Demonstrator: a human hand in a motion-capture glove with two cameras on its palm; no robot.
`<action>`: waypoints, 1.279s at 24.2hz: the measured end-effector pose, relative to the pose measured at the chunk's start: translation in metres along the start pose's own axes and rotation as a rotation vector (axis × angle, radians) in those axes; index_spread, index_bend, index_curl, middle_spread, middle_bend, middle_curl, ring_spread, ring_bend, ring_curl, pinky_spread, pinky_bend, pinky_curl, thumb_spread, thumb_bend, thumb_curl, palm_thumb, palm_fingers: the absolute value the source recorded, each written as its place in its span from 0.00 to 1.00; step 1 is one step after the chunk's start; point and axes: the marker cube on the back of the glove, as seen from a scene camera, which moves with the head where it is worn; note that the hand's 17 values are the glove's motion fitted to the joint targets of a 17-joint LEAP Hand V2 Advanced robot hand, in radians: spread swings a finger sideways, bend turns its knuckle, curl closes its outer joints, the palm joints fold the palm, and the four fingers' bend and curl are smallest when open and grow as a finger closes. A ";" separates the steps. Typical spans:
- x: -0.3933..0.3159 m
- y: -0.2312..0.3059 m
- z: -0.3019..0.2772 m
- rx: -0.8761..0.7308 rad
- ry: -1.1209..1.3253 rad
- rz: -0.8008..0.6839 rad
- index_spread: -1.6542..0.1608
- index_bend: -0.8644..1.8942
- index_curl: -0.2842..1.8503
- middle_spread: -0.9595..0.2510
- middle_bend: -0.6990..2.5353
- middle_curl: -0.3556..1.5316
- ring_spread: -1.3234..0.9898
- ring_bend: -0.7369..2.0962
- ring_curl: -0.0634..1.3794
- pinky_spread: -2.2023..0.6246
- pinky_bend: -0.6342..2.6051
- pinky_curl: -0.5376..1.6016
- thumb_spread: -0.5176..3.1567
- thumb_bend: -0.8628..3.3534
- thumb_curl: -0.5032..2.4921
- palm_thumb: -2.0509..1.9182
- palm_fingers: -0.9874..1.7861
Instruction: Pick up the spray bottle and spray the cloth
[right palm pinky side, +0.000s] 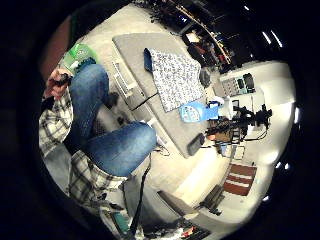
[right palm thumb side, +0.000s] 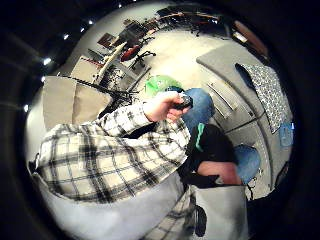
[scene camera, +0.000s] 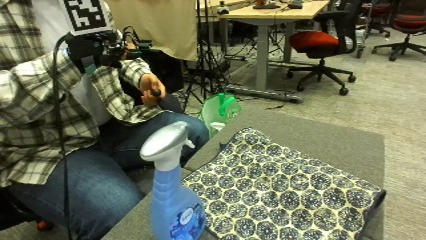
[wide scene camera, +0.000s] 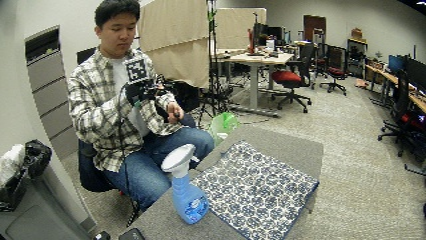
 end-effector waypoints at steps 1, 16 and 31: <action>0.000 0.000 0.000 0.000 -0.009 0.000 0.81 0.39 0.16 0.75 0.27 0.21 0.58 0.36 0.08 0.81 0.31 0.28 0.24 0.28 0.21 0.64 0.47; 0.004 0.005 0.003 -0.004 0.018 0.000 0.72 0.38 0.22 0.71 0.27 0.27 0.60 0.37 0.15 0.84 0.33 0.32 0.40 0.27 0.26 0.66 0.45; 0.079 0.022 0.032 0.041 -0.075 0.264 0.71 0.37 0.25 0.71 0.27 0.30 0.60 0.38 0.19 0.85 0.33 0.34 0.43 0.25 0.29 0.67 0.44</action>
